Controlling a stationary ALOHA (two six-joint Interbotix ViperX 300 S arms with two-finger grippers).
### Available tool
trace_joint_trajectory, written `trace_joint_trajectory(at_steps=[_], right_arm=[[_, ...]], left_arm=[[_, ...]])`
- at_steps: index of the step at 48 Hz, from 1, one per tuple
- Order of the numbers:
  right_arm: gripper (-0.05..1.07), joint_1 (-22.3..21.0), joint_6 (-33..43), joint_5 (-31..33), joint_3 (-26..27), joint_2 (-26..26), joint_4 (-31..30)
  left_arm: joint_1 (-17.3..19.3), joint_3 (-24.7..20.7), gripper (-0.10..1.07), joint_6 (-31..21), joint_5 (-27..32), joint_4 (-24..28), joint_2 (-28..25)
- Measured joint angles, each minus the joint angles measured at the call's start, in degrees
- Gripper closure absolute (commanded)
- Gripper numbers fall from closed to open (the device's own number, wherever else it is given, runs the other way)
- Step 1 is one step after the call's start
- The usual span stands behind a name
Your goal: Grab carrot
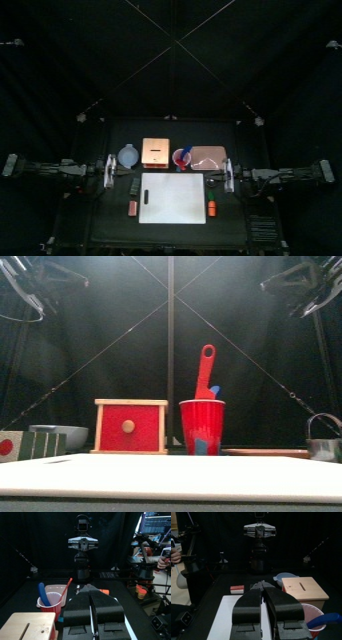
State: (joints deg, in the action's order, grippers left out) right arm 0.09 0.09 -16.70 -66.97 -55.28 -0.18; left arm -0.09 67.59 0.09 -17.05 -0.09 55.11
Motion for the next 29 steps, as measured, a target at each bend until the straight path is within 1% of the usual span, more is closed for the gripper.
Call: trace_joint_trajectory(at_steps=[4, 9, 15, 19, 24, 28, 29], right_arm=[[1.01, 0.0, 0.6, 0.4, -0.3, 0.8, 0.2], [1.0, 0.0, 1.8, 2.7, -0.3, 3.3, 0.8], [1.0, 0.0, 4.0, 8.8, 1.5, 5.6, 3.3], [1.0, 0.1, 6.5, 16.6, 3.9, 6.4, 6.4], [0.97, 0.0, 10.2, 31.4, 7.6, 6.7, 11.4], [0.94, -0.1, 15.1, 46.3, 10.9, 6.7, 15.6], [0.94, -0.1, 16.3, 48.8, 11.3, 6.7, 16.3]], left_arm=[[1.0, 1.0, 0.99, 0.2, 0.1, 0.0, -0.4], [2.1, 1.2, 0.97, 0.0, 0.1, 0.0, -0.8], [2.8, 1.2, 0.97, 0.2, 0.1, -0.1, -0.9], [3.1, 1.4, 0.97, 0.0, 0.1, -0.1, -1.0], [3.3, 1.5, 0.97, 0.0, 0.1, -0.1, -1.1], [3.4, 1.5, 0.97, 0.1, 0.1, -0.1, -1.5], [3.4, 1.5, 0.97, 0.1, 0.1, -0.1, -1.6]])
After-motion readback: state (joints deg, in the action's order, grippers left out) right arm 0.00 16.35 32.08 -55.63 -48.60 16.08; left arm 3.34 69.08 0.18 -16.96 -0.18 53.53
